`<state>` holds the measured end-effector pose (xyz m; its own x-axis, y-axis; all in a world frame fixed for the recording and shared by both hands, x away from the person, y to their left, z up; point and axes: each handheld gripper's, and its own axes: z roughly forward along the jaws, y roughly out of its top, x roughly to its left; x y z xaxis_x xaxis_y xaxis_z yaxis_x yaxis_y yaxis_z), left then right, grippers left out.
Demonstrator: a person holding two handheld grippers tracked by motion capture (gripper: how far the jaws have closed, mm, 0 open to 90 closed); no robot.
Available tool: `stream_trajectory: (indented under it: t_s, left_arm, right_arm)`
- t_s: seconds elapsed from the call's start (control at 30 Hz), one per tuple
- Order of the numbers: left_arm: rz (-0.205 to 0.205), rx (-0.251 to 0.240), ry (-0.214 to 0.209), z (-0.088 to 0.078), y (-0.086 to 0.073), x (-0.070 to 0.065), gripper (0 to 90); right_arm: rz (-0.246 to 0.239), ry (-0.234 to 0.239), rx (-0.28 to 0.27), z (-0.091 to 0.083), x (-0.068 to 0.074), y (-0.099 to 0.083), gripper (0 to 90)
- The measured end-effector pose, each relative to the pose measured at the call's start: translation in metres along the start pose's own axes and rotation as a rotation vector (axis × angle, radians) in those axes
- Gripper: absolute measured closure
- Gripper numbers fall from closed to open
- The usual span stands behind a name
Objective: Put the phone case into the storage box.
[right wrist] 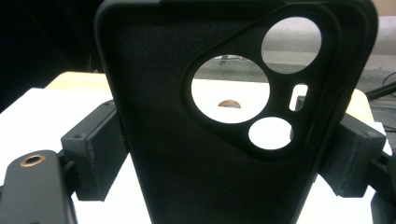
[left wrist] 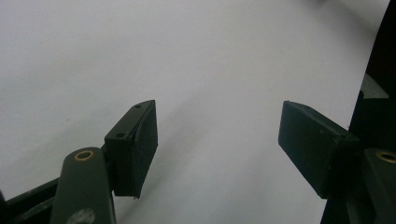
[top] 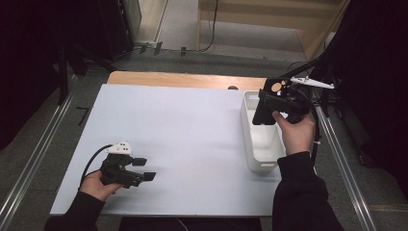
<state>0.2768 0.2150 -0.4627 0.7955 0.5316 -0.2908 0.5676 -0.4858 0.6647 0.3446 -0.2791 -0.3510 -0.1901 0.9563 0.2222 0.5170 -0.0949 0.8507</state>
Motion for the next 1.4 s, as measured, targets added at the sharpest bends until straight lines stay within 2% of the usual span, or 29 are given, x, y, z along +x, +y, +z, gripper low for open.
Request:
stream_trajectory:
  t_s: [0.1,0.23,0.43,0.63,0.9,1.07,1.2,1.4]
  left_arm:
    - [-0.002,0.001,0.002,0.000,0.000,0.000,28.8]
    - [-0.001,0.003,0.000,0.000,-0.001,-0.001,28.8]
    - [0.001,0.015,-0.003,0.002,-0.001,0.000,28.8]
    - [0.007,0.013,-0.004,0.002,0.000,0.000,28.8]
    - [0.006,0.016,-0.007,0.002,0.000,0.000,28.8]
    - [0.007,0.020,-0.009,0.003,0.000,0.000,28.7]
    - [0.008,0.019,-0.009,0.003,0.000,0.000,28.7]
    - [0.008,0.017,-0.008,0.002,0.000,0.000,28.8]
  right_arm:
    - [-0.001,-0.012,0.000,0.005,-0.002,0.002,12.4]
    - [0.020,-0.005,0.002,0.011,-0.004,0.003,12.4]
    - [-0.007,-0.032,0.016,0.019,-0.003,0.007,12.4]
    - [0.011,-0.040,0.013,0.028,-0.006,0.010,12.4]
    - [0.000,-0.057,0.011,0.038,-0.005,0.018,12.4]
    - [0.011,-0.060,0.008,0.048,-0.007,0.025,12.4]
    - [-0.012,-0.082,0.011,0.054,-0.006,0.031,12.4]
    - [-0.015,-0.069,0.020,0.064,-0.005,0.035,12.4]
